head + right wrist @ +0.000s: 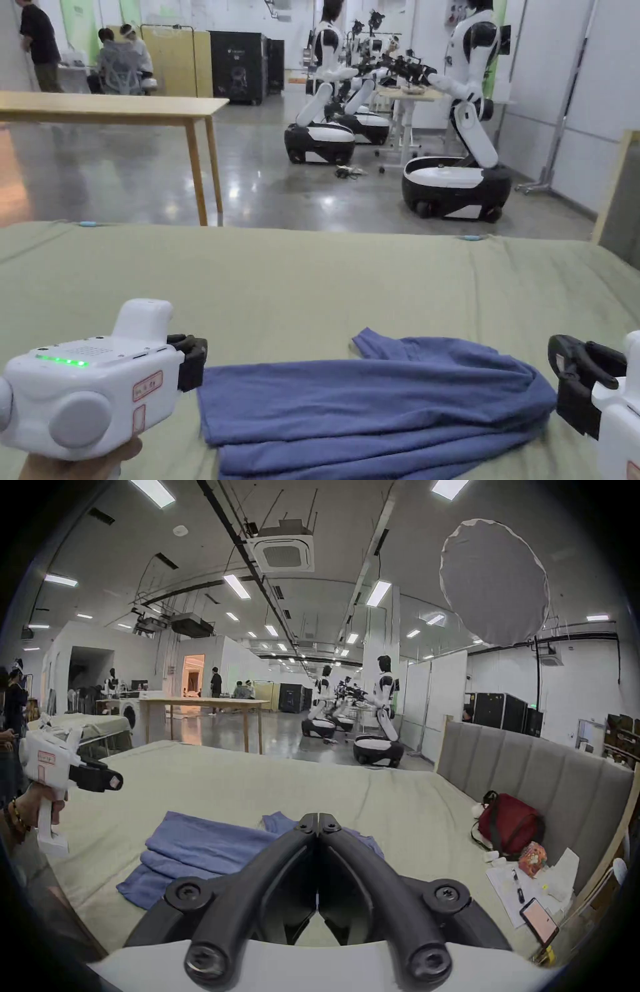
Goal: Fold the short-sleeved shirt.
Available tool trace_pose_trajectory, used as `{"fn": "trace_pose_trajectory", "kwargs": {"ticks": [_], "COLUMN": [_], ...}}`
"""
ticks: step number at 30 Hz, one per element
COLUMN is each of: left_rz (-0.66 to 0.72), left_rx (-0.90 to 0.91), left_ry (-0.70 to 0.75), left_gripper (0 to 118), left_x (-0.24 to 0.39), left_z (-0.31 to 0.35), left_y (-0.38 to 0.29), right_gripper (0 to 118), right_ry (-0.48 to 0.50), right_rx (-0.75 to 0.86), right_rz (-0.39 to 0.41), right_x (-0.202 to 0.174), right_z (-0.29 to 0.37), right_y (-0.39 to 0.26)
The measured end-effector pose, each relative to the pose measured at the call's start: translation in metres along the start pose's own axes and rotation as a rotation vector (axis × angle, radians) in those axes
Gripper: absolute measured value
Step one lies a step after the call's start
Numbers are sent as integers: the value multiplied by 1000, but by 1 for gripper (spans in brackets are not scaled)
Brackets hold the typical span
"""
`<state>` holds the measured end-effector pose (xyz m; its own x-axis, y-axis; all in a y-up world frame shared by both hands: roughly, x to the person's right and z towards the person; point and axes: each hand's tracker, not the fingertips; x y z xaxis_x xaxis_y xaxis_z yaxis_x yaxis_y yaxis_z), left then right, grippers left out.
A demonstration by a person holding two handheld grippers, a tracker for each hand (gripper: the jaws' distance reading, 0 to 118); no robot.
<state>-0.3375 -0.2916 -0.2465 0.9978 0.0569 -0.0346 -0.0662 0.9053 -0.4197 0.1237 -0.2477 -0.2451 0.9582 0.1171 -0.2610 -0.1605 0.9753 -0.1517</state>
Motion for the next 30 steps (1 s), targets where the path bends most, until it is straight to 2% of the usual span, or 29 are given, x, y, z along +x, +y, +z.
{"fn": "trace_pose_trajectory", "kwargs": {"ticks": [3,4,5,8,9,10,14,16,17,20,22,23,24,25,26,27,30], "left_rz": [30,32,30,27,41,45,-3,7,13,-43,-27,-26,-42,-62,-69,-88,-65], "left_rx": [-32,-26,-36,-187,-217,-211,-371,-428,-447,-510,-493,-469,-422,-381,-354,-307,-342], "left_ry": [-9,-9,-8,9,9,2,99,90,79,111,103,113,76,51,24,41,17], "left_gripper": [0,7,43,88,116,118,115,111,108,108,103,92,64,23,1,1,1], "left_x": [-7,-8,-10,-14,-15,-22,-34,-40,-42,-45,-42,-39,-35,-34,-32,-25,-16], "left_z": [-16,-29,-45,-108,-126,-146,-214,-234,-242,-257,-252,-247,-242,-237,-235,-230,-221], "left_y": [3,7,11,15,12,11,-4,-11,-15,-31,-37,-35,-30,-28,-26,-24,-19], "right_gripper": [2,2,2,2,2,2,2,2,2,2,2,2,2,2,2,2,2], "right_ry": [-2,-5,-8,-9,-10,-16,-40,-49,-56,-76,-79,-86,-90,-95,-104,-104,-118], "right_rx": [-7,-7,-6,-16,-16,-20,-43,-56,-61,-79,-89,-97,-106,-117,-130,-140,-169], "right_rz": [6,5,3,12,17,25,31,34,38,40,30,28,29,30,26,16,-1], "right_x": [0,0,1,5,6,8,20,26,28,33,37,39,41,43,46,50,65], "right_z": [-2,-2,-1,1,2,3,4,5,5,1,-3,-4,-7,-9,-11,-13,-24], "right_y": [2,3,4,4,3,3,0,-3,-4,-7,-10,-12,-14,-16,-18,-19,-24]}}
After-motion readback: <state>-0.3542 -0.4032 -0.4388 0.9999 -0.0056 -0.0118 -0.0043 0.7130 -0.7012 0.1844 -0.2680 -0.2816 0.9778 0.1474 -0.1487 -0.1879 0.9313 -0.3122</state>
